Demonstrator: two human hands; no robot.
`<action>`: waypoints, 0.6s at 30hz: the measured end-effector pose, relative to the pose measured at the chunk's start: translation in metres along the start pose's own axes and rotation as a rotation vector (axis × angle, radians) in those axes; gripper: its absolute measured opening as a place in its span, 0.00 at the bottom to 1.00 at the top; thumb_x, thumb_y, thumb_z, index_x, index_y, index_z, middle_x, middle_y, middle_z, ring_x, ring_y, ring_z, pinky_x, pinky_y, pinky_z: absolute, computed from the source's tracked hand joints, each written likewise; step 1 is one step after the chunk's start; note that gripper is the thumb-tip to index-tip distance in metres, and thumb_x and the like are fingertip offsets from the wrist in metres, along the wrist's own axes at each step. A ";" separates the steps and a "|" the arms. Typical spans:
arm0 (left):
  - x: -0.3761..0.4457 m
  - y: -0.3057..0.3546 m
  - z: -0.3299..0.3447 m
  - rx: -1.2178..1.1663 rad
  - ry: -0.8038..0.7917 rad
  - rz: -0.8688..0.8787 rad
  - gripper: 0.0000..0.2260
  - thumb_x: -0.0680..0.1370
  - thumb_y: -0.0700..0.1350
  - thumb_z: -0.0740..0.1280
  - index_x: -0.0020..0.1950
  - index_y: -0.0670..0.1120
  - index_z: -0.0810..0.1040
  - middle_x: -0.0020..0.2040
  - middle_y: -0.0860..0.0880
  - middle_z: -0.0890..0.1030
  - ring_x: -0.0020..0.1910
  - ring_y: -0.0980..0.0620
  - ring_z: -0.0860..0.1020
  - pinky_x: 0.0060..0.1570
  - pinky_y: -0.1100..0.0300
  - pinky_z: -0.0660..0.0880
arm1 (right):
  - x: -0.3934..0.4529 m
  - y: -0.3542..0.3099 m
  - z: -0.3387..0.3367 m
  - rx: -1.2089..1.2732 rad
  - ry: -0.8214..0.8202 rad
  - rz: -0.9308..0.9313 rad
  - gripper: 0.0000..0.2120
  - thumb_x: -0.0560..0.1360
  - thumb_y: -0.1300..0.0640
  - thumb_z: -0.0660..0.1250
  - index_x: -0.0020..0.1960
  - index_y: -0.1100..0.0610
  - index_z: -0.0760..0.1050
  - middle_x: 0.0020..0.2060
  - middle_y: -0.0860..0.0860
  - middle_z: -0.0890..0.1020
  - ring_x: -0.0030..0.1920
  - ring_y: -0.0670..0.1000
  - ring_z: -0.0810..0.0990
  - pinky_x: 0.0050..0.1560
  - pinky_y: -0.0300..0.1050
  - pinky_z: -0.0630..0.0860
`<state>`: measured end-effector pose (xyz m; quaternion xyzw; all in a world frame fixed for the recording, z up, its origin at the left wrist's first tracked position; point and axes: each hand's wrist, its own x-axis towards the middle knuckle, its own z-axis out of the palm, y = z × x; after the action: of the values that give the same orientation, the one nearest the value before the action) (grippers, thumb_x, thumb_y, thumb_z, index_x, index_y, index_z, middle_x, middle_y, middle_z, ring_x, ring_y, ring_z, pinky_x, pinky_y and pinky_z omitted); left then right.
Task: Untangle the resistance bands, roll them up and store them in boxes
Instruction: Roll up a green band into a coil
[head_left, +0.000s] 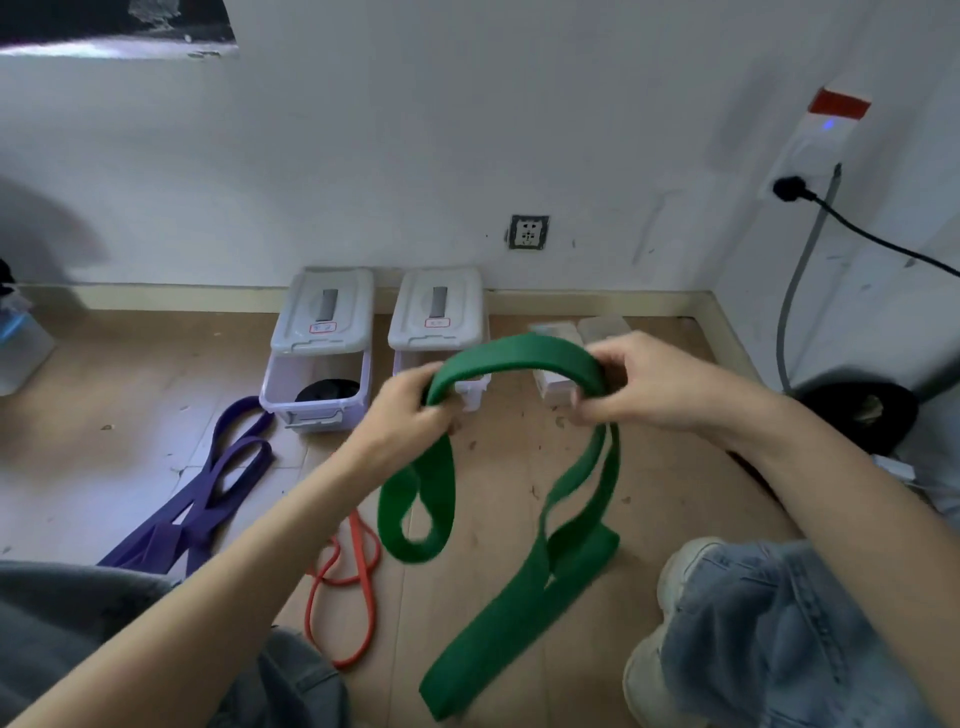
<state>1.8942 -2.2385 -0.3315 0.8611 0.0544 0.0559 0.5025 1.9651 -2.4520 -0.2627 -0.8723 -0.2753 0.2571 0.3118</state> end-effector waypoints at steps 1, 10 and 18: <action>0.002 0.008 -0.004 0.011 0.023 0.056 0.11 0.74 0.35 0.63 0.41 0.52 0.76 0.31 0.53 0.77 0.30 0.57 0.76 0.33 0.61 0.74 | -0.001 0.002 0.002 -0.137 -0.110 0.074 0.12 0.70 0.57 0.73 0.51 0.59 0.77 0.47 0.54 0.80 0.50 0.52 0.80 0.55 0.48 0.74; 0.003 0.030 0.016 0.181 -0.084 0.165 0.05 0.69 0.41 0.67 0.39 0.49 0.74 0.32 0.55 0.76 0.31 0.60 0.74 0.29 0.68 0.68 | 0.005 -0.016 0.041 0.208 0.145 -0.262 0.21 0.70 0.65 0.67 0.57 0.49 0.65 0.39 0.52 0.77 0.35 0.48 0.74 0.38 0.41 0.74; -0.004 -0.041 0.005 0.292 -0.151 -0.105 0.12 0.72 0.35 0.68 0.53 0.47 0.78 0.46 0.53 0.80 0.47 0.52 0.79 0.49 0.62 0.77 | 0.013 -0.001 0.009 0.705 0.530 -0.284 0.17 0.74 0.71 0.61 0.39 0.50 0.77 0.30 0.41 0.77 0.31 0.40 0.72 0.34 0.31 0.70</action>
<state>1.8892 -2.2232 -0.3700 0.9227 0.0688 -0.0437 0.3768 1.9688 -2.4399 -0.2716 -0.7022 -0.1987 0.0577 0.6813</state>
